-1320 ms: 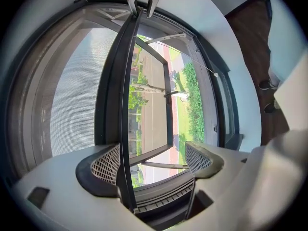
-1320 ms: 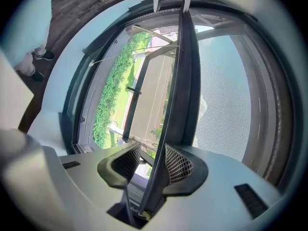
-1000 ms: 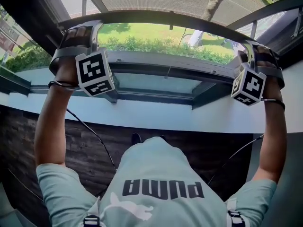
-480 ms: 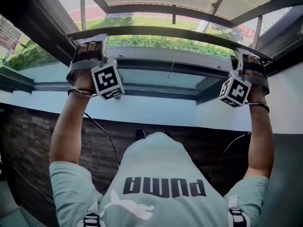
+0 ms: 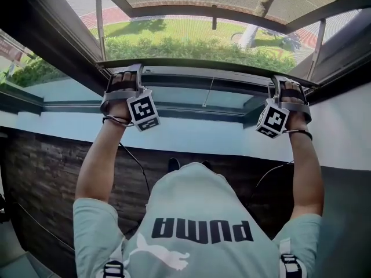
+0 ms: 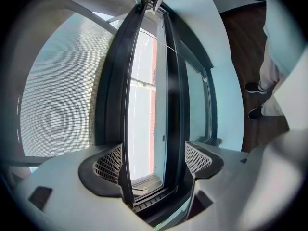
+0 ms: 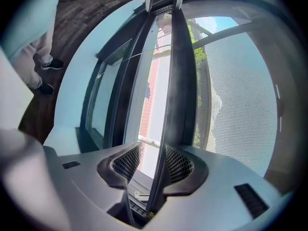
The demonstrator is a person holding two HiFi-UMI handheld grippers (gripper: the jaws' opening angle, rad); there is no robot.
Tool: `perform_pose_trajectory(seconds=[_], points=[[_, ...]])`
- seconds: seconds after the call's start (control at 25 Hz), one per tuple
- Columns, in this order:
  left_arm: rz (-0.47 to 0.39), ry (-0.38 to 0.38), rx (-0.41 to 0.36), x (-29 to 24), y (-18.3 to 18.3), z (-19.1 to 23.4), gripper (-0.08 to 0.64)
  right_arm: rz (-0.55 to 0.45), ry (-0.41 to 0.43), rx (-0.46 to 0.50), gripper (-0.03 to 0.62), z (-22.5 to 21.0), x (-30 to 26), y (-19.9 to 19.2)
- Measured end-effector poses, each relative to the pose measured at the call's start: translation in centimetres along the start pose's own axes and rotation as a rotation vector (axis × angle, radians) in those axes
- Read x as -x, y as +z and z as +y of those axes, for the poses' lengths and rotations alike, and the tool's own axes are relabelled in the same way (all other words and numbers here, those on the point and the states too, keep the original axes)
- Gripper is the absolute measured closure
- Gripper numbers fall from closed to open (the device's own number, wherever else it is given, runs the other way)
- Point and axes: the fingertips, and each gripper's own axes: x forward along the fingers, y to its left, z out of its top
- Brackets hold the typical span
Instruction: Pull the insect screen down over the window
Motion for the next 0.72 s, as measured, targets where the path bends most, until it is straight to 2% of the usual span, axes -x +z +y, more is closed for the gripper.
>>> perform_pose_trajectory(seconds=[0.2, 0.48, 0.72], points=[[-0.001, 0.005, 0.017, -1.4, 0.4, -1.8, 0.149, 0.000, 0.016, -0.011, 0.430, 1.9, -1.2, 0.4], [-0.001, 0.073, 0.048, -1.8, 0.5, -1.8, 0.149, 0.000, -0.030, -0.045, 0.430, 2.3, -1.4, 0.4], [-0.008, 0.082, 0.053, -2.0, 0.6, -2.2, 0.166, 0.001, -0.044, -0.068, 0.430, 2.7, -1.5, 0.9]])
